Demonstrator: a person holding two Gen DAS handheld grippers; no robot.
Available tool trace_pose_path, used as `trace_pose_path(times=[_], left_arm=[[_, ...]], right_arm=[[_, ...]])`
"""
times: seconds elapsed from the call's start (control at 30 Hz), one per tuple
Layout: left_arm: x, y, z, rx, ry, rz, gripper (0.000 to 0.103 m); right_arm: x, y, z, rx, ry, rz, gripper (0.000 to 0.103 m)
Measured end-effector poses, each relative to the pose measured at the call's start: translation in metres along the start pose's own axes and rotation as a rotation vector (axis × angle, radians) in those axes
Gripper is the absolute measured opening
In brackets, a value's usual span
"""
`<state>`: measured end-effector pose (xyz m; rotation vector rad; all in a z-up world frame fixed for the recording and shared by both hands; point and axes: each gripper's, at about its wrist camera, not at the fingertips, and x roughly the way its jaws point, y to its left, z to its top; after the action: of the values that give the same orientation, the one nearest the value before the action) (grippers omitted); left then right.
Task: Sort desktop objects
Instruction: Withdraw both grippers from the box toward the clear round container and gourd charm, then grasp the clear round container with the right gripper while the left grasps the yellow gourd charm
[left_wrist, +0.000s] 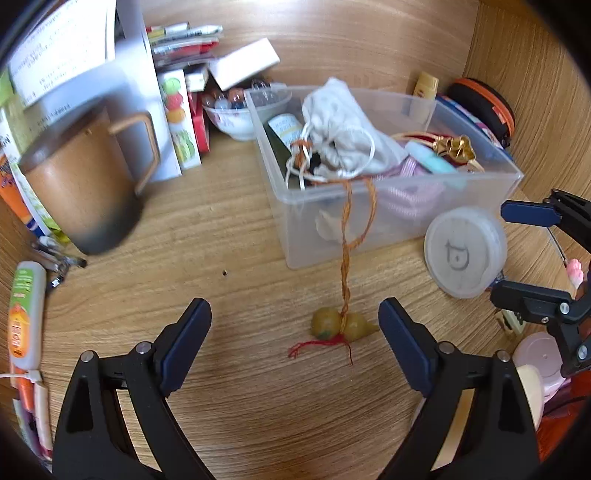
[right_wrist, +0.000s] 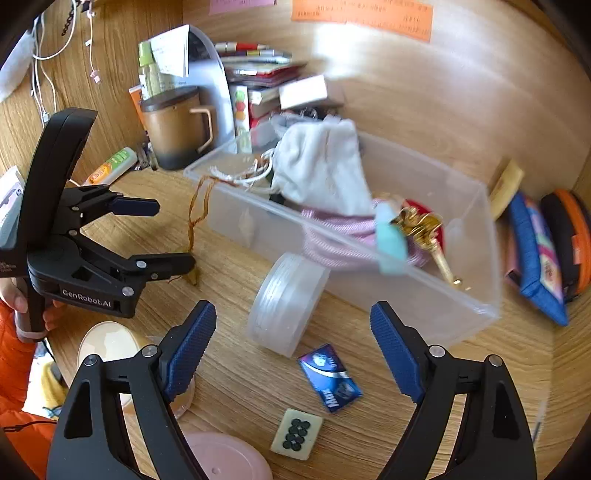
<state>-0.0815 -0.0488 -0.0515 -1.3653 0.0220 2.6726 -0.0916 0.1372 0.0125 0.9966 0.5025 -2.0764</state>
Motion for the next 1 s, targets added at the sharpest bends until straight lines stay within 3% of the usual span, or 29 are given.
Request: trace_pose_path(times=[0.3,0.6,0.8,1.0], left_arm=[[0.007,-0.002,-0.005,0.018,0.04,0.008,0.093],[0.008,0.003,-0.011,0.041,0.051,0.0,0.093],[-0.002,0.005,-0.012,0.097,0.036,-0.03,0.093],[-0.003,0.007,-0.008,0.137,0.033,-0.048,0.093]], right_arm=[[0.011,-0.01,0.001,0.045,-0.004,0.055,0.082],[0.017,-0.005,-0.002,-0.007,0.014,0.067,0.08],[0.025,-0.004,-0.004,-0.019,0.049,0.085,0.066],[0.031,-0.008,-0.007,-0.008,0.059,0.093,0.061]])
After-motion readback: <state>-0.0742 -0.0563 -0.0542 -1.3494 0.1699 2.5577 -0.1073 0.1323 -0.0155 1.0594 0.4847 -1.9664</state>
